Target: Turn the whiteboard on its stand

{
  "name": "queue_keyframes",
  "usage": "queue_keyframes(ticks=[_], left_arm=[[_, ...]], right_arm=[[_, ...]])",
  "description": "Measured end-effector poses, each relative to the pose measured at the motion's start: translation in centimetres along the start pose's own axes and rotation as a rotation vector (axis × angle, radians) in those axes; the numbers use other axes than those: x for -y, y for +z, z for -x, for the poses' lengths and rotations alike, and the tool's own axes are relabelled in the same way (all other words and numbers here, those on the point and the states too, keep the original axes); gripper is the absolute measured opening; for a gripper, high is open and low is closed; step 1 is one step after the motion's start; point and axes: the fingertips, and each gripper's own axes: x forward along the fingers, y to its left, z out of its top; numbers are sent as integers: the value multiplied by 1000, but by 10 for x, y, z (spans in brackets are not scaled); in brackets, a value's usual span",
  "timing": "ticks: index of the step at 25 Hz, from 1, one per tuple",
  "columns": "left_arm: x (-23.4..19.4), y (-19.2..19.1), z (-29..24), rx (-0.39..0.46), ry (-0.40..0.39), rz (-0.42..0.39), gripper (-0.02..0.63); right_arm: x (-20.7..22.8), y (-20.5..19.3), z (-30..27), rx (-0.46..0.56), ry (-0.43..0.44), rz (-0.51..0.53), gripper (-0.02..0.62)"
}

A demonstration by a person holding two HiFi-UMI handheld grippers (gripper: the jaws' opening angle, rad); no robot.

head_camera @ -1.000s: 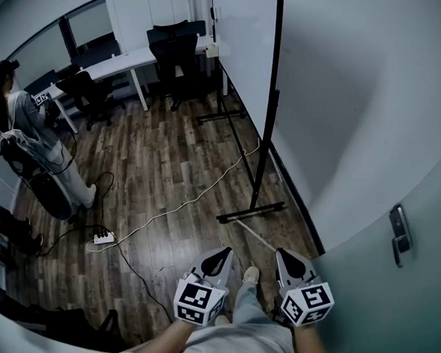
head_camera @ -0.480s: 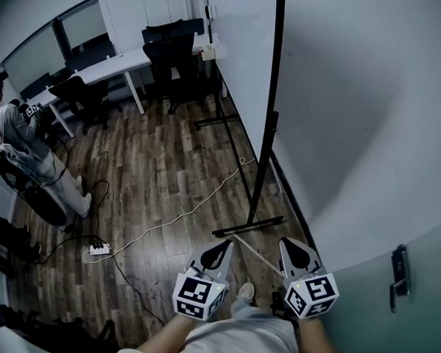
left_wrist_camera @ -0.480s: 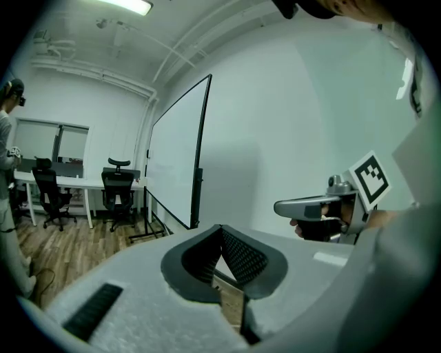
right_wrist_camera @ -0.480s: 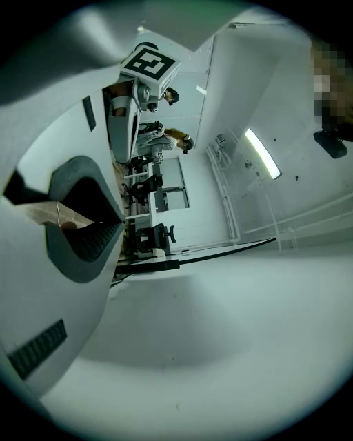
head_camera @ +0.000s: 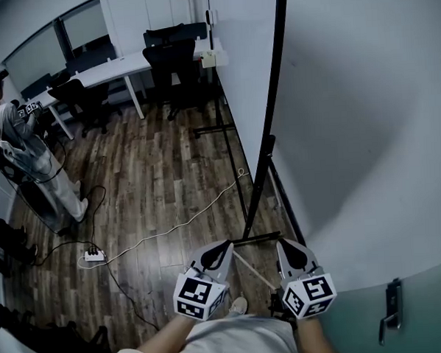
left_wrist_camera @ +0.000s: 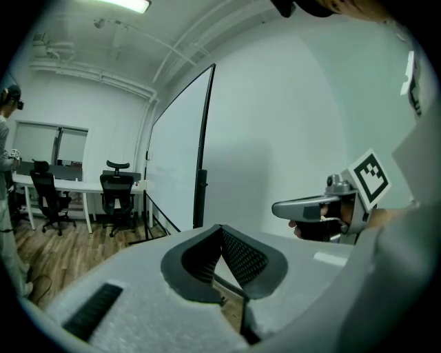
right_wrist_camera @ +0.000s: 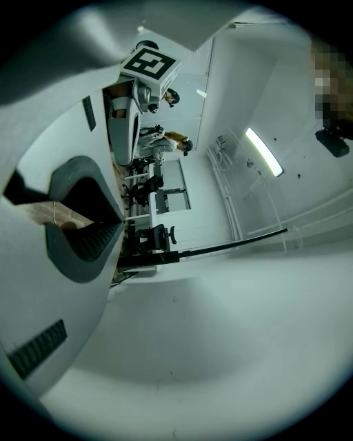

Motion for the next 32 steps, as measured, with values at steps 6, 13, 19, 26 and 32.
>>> queue_keyframes(ticks=[6,13,19,26,32], left_arm=[[-7,11,-28,8,12,7,11],[-24,17,-43,2,39,35,11],[-37,20,-51,-12,32,35,11],[-54,28,-63,-25,-15,21,11],[-69,37,-80,-27,-50,4,11]], right_arm=[[23,12,-21,1,11,4,6],[39,21,-42,-3,3,3,6],[40,24,-58,-5,-4,-7,6],[43,43,-82,9,-37,26,6],[52,53,-105,9,-76,26,6]])
